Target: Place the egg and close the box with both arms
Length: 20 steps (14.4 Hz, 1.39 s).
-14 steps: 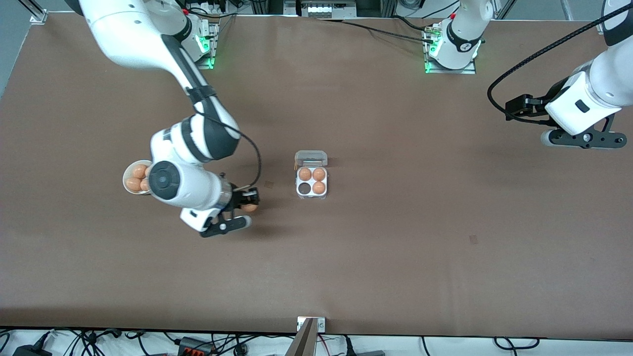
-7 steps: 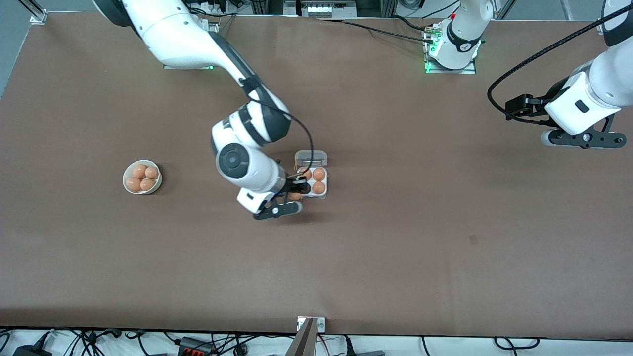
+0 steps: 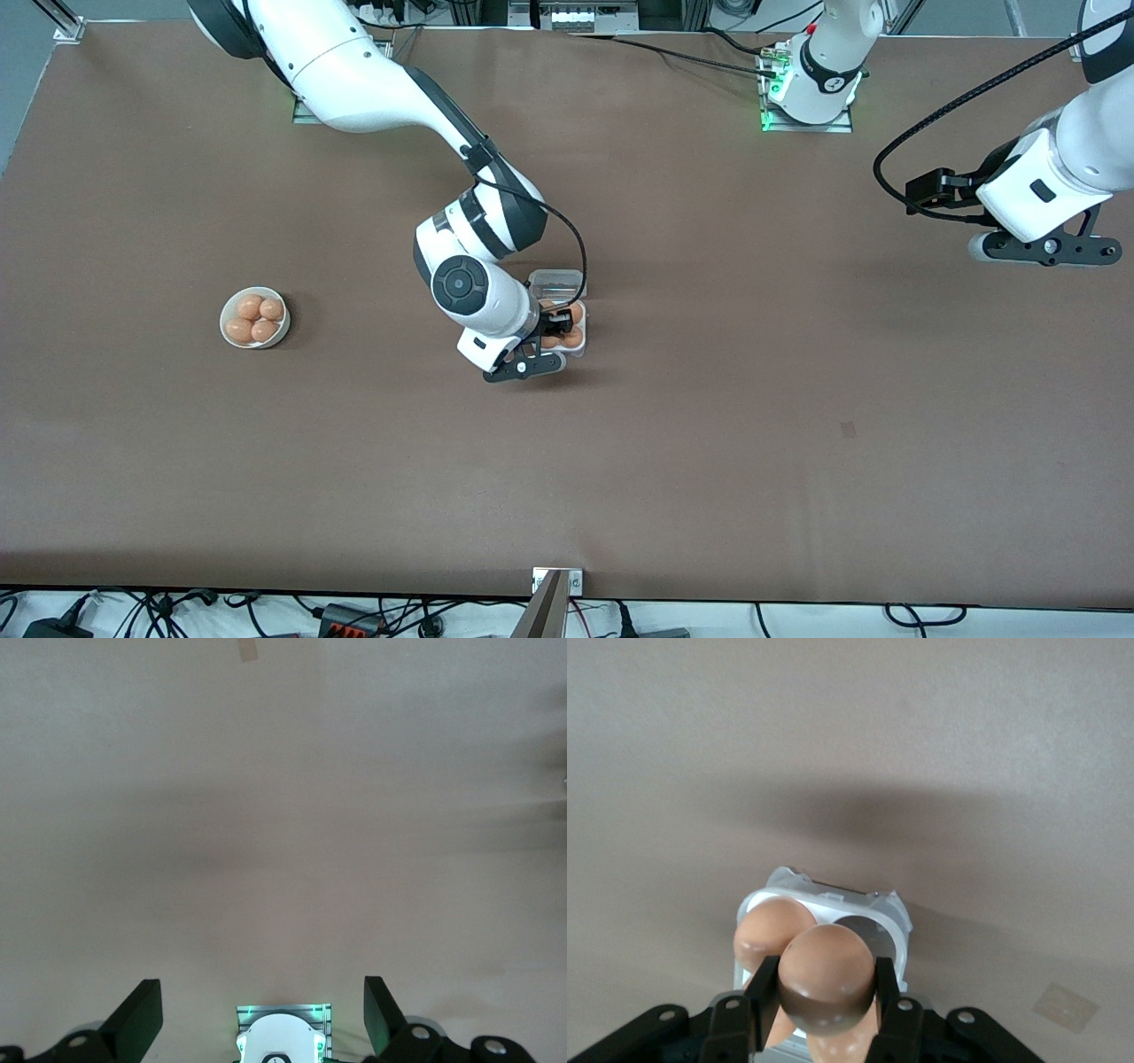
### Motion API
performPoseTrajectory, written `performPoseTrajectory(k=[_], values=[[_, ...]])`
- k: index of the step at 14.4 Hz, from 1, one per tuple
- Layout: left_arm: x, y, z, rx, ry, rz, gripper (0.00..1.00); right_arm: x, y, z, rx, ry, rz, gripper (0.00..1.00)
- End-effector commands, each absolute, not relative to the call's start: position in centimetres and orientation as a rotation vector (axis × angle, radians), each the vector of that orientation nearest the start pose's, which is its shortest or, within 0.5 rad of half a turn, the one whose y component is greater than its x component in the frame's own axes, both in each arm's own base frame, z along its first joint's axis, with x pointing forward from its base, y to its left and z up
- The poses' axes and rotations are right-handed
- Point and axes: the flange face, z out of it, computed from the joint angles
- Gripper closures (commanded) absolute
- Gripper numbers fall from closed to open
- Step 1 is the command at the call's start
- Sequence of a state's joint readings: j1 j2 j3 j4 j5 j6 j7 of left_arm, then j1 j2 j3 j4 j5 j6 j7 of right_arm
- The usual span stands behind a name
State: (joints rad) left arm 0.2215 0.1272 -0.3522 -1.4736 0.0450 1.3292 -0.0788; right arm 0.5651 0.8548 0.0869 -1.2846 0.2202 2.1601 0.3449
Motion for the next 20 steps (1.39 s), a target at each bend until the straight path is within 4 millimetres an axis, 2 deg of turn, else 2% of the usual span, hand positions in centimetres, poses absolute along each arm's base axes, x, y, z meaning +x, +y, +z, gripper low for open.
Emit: performPoseTrajectory(k=[1,3,9,10,11,12,13,14,16,17,18,20], values=[[56.1,-4.1,58.6,-3.106,0.053,0.434,0.0,59.9,45.0,24.2,-2.9,-0.212,0.181,0.72],[56.3,-2.9,58.2,-3.131,0.017,0.454,0.0,59.7,44.9,23.7,-2.904,-0.193,0.198,0.72],[56.1,-2.7,58.0,-3.139,0.013,0.483,0.0,59.5,44.8,22.9,-2.914,-0.176,0.214,0.71],[56.1,-2.5,58.0,-3.139,0.006,0.486,0.0,59.5,44.8,22.7,-2.915,-0.173,0.218,0.64],[56.1,-2.1,57.9,-3.14,-0.001,0.496,0.0,59.3,44.9,22.6,-2.916,-0.173,0.221,0.37],[56.2,-1.8,57.6,-3.14,-0.003,0.51,0.0,59.2,44.9,22.5,-2.918,-0.171,0.225,0.26],[56.2,-1.2,57.5,-3.145,0.016,0.517,0.0,59.2,45.0,22.5,-2.92,-0.163,0.226,0.0],[56.3,-0.6,57.3,-3.154,0.069,0.518,0.0,59.2,45.1,23.0,-2.921,-0.157,0.215,0.0],[56.4,0.3,57.2,-3.164,0.121,0.517,0.0,59.5,45.1,24.4,-2.918,-0.142,0.186,0.0],[56.5,0.3,57.1,-3.165,0.121,0.517,0.0,60.2,44.3,26.4,-2.917,-0.134,0.159,0.0],[56.6,0.3,57.1,-3.166,0.121,0.512,0.0,60.8,43.2,29.4,-2.918,-0.123,0.157,0.0],[56.9,-0.2,57.5,-3.169,0.113,0.474,0.0,62.9,38.6,34.7,-2.946,-0.079,0.15,0.0]])
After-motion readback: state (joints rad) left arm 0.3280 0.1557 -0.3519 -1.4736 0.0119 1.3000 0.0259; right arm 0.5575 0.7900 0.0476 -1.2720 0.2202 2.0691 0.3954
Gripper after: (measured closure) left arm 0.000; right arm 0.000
